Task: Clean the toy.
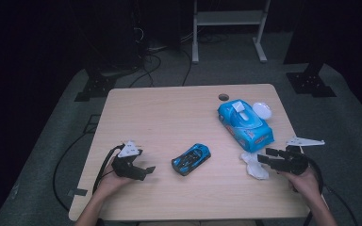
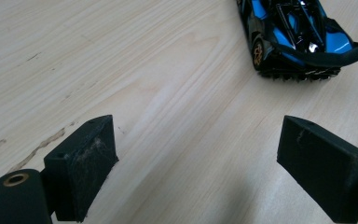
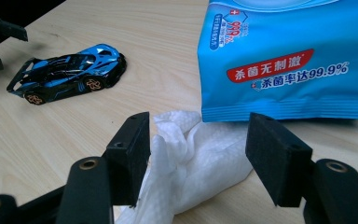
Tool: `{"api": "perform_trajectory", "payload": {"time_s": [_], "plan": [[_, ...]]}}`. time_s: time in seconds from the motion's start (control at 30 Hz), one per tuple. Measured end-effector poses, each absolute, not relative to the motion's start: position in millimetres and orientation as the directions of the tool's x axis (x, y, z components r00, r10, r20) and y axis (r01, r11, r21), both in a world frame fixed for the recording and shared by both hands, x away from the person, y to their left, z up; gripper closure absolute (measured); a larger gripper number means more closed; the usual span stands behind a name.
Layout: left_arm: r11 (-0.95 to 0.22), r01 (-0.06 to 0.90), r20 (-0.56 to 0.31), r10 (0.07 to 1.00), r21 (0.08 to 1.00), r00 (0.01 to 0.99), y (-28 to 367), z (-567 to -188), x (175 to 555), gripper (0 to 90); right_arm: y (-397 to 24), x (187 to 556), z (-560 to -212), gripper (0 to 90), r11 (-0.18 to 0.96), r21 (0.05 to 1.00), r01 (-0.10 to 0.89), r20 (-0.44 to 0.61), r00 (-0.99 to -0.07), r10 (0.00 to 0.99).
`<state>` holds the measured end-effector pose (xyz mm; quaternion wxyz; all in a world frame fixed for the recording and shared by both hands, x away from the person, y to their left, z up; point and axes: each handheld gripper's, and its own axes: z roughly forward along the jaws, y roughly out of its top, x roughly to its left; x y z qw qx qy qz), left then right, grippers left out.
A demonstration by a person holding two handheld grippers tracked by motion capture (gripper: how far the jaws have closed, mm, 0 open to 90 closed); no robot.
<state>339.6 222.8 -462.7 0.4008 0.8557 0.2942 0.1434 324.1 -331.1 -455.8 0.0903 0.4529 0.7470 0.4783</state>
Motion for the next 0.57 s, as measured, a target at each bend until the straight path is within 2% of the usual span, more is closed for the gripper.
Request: {"api": "perform_trajectory", "payload": {"time_s": [0.57], "plan": [[-0.48, 0.42, 0.006, 0.664, 0.771, 0.748, 234, -472, 340, 10.0, -333, 316, -459, 38.8, 0.115, 0.809, 0.576, 0.3, -0.573, 0.762]]}}
